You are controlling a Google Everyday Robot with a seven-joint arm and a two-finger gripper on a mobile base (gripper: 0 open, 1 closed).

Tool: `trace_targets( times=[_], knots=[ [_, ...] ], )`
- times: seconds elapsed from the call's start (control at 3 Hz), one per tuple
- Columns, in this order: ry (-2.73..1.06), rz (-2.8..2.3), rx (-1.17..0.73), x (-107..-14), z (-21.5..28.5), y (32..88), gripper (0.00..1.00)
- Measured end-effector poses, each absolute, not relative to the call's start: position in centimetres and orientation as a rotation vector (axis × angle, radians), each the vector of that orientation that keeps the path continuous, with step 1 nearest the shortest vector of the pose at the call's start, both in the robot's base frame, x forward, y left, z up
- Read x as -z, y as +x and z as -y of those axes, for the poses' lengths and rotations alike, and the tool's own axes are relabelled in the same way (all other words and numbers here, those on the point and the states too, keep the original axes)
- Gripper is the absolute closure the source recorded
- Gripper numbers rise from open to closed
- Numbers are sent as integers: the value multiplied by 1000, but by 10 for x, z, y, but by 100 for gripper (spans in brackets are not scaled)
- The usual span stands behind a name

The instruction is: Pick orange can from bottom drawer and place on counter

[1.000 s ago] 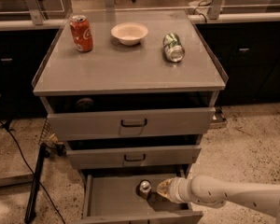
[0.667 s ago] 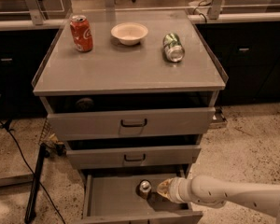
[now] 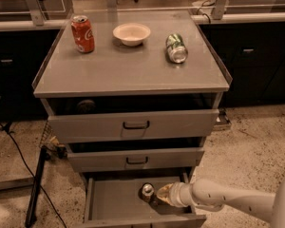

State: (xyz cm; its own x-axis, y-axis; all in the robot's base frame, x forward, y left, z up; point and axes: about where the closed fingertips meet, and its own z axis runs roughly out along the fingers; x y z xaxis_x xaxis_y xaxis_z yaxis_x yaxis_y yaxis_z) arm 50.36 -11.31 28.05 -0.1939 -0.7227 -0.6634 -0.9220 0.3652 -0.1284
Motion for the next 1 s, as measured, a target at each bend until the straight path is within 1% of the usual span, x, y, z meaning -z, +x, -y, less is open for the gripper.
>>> trace_targets(
  times=[0.33, 1.0],
  knots=[
    [-1375, -2005, -469, -253, 110, 508, 100],
    [-1315, -1979, -512, -219, 103, 517, 65]
  ],
)
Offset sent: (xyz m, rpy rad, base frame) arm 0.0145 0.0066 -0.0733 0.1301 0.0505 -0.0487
